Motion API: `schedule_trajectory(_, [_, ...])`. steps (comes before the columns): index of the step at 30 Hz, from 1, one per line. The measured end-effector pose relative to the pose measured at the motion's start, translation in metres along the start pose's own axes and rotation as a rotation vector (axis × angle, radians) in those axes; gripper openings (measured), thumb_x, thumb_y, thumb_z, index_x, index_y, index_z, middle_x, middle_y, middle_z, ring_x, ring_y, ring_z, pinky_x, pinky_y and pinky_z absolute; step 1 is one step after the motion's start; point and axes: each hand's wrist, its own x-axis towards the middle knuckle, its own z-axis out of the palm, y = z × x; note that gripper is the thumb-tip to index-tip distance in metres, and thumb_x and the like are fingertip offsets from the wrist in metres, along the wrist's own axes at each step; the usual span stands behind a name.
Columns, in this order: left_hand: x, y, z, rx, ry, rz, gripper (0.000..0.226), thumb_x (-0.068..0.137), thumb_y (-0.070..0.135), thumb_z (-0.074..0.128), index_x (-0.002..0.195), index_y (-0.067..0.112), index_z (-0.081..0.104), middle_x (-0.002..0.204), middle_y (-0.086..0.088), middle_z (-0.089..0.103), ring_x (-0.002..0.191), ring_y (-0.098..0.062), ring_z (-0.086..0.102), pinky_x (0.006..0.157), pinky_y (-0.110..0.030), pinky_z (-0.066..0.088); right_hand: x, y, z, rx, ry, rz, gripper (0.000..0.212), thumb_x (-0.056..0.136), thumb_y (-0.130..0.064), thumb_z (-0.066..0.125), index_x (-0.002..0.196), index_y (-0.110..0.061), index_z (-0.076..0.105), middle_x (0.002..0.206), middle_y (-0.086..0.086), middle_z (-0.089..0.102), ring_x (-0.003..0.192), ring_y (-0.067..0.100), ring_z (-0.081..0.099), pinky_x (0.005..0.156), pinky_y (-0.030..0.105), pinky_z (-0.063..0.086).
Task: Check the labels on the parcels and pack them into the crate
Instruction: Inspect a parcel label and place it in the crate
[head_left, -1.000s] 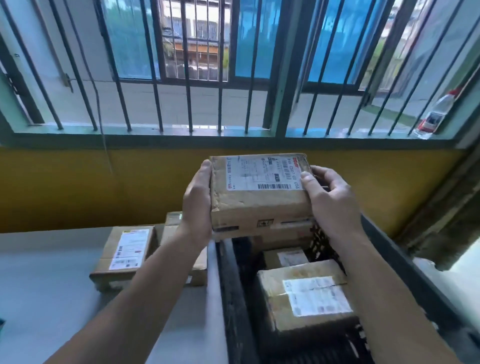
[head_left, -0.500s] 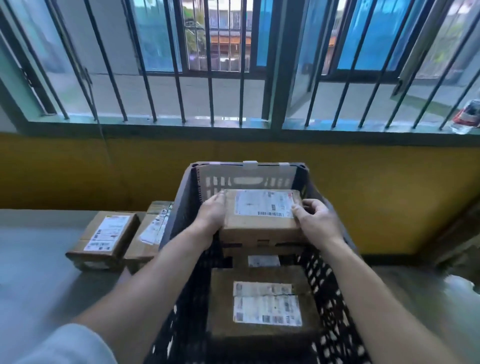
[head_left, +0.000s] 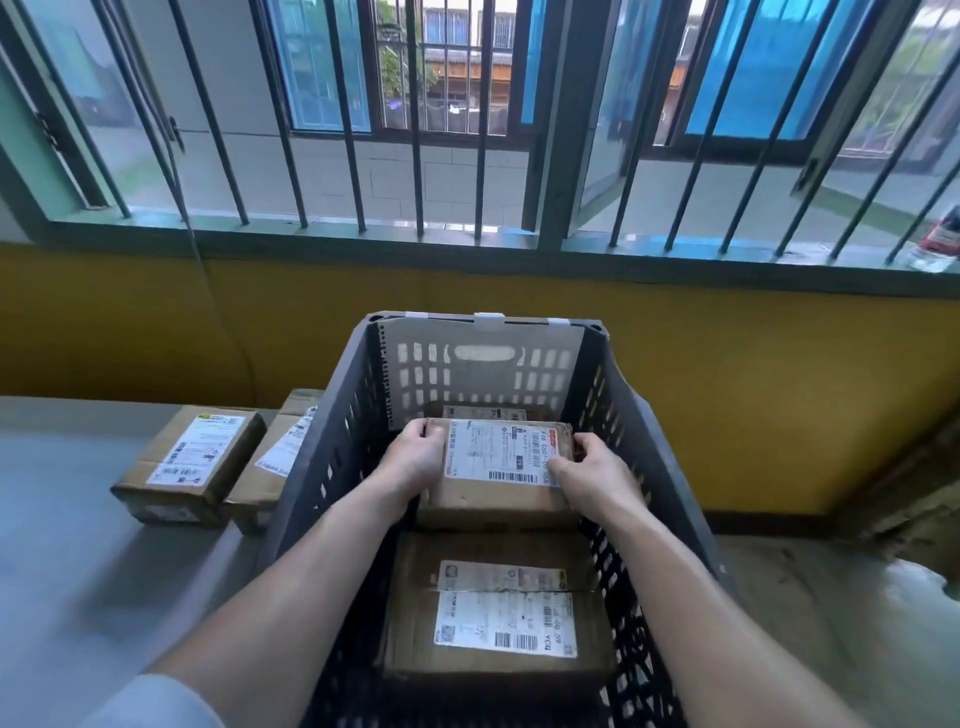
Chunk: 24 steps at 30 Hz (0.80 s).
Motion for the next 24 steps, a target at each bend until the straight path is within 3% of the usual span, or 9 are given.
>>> schedule_trajectory(4, [0.001,-0.001,-0.001,0.048,-0.008,-0.006,0.045,0.11,0.037,0.037,0.151,0.018,0.043,0.123,-0.004,0.064,0.106,-0.018,0.059,0.081,-0.031,0.047,0.0,0.001,0.001,-0.021,-0.011,-0.006,0.051,0.093,-0.038,0.054,0.143,-0.028,0.048,0.137,-0.001,0.061,0.115,0.02,0.059,0.085,0.033,0.046])
schedule_trajectory(7, [0.002,0.0,-0.004,0.117,-0.034,-0.012,0.041,0.109,0.034,0.039,0.145,0.017,0.047,0.107,0.003,0.061,0.101,-0.017,0.058,0.074,-0.029,0.043,0.0,0.002,-0.001,-0.035,-0.039,0.012,0.06,0.087,-0.034,0.059,0.145,-0.026,0.045,0.133,0.001,0.063,0.107,0.019,0.059,0.082,0.034,0.048])
schedule_trajectory(10, [0.003,0.0,-0.008,0.179,-0.061,-0.048,0.032,0.104,0.028,0.044,0.132,0.016,0.054,0.109,-0.001,0.066,0.106,-0.02,0.062,0.084,-0.033,0.05,0.0,0.002,-0.003,-0.048,-0.1,0.027,0.084,0.083,-0.027,0.061,0.158,-0.033,0.023,0.137,0.001,0.06,0.11,0.022,0.06,0.083,0.035,0.049])
schedule_trajectory(13, [0.002,0.001,-0.011,0.232,-0.078,-0.058,0.025,0.101,0.023,0.045,0.122,0.016,0.057,0.115,-0.006,0.068,0.108,-0.024,0.065,0.094,-0.04,0.054,-0.002,0.001,-0.007,-0.049,-0.14,0.039,0.087,0.08,-0.022,0.06,0.157,-0.039,0.024,0.145,-0.001,0.055,0.123,0.022,0.055,0.097,0.036,0.049])
schedule_trajectory(16, [0.002,0.001,-0.013,0.295,-0.068,-0.025,0.018,0.099,0.021,0.045,0.111,0.018,0.058,0.095,0.003,0.063,0.089,-0.013,0.06,0.069,-0.03,0.046,-0.005,0.0,-0.01,-0.09,-0.141,0.032,0.08,0.082,-0.03,0.056,0.156,-0.039,0.028,0.149,-0.002,0.054,0.129,0.021,0.053,0.101,0.036,0.047])
schedule_trajectory(18, [0.0,0.002,-0.013,0.33,-0.054,-0.02,0.014,0.099,0.021,0.045,0.106,0.019,0.057,0.092,0.004,0.061,0.083,-0.009,0.056,0.064,-0.029,0.041,-0.007,0.0,-0.011,-0.107,-0.141,0.026,0.075,0.085,-0.034,0.054,0.156,-0.039,0.029,0.149,-0.003,0.054,0.128,0.021,0.053,0.098,0.036,0.047])
schedule_trajectory(21, [-0.003,0.001,-0.01,0.3,-0.074,-0.043,0.023,0.098,0.025,0.044,0.118,0.02,0.055,0.112,-0.003,0.066,0.102,-0.02,0.063,0.081,-0.034,0.05,-0.009,0.001,-0.01,-0.101,-0.142,0.016,0.076,0.086,-0.034,0.054,0.157,-0.039,0.026,0.146,-0.002,0.056,0.113,0.018,0.055,0.091,0.035,0.048])
schedule_trajectory(24, [-0.008,0.001,-0.008,0.269,-0.091,-0.064,0.031,0.098,0.027,0.042,0.127,0.021,0.052,0.117,-0.003,0.066,0.111,-0.024,0.062,0.096,-0.039,0.052,-0.01,0.002,-0.009,-0.109,-0.151,0.01,0.078,0.086,-0.033,0.055,0.157,-0.037,0.023,0.138,-0.002,0.06,0.105,0.018,0.057,0.088,0.035,0.051])
